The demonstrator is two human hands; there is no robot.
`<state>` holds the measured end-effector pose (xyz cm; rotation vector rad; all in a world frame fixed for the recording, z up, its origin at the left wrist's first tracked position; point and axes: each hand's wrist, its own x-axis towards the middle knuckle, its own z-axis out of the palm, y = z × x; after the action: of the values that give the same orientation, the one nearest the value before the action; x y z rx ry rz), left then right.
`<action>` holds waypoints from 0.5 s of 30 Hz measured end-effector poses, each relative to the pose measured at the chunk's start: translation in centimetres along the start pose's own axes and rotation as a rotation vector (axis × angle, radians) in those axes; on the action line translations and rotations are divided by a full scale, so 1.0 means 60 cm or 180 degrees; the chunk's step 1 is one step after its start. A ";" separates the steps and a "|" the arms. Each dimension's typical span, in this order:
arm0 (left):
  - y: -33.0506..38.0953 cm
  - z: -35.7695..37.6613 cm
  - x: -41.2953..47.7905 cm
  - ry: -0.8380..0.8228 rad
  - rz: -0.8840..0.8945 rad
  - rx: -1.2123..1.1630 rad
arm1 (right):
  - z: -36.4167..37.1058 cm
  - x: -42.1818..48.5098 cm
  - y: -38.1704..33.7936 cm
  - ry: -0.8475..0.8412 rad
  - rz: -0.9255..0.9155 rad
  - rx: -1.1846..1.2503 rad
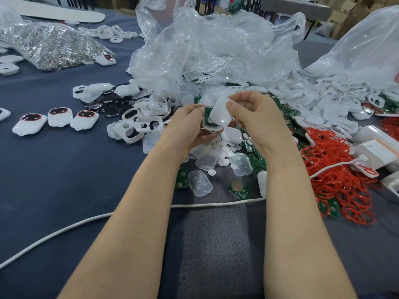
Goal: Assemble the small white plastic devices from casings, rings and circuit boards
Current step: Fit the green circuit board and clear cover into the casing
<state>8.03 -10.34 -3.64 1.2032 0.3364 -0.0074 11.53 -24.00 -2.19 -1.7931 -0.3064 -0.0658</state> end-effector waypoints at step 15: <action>0.000 0.001 -0.005 -0.0227 0.0018 0.0143 | 0.020 0.007 0.019 -0.0082 0.0133 0.0067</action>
<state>7.74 -10.47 -3.54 1.2454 0.2716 -0.0531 12.04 -22.99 -3.46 -1.7799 -0.2871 -0.0099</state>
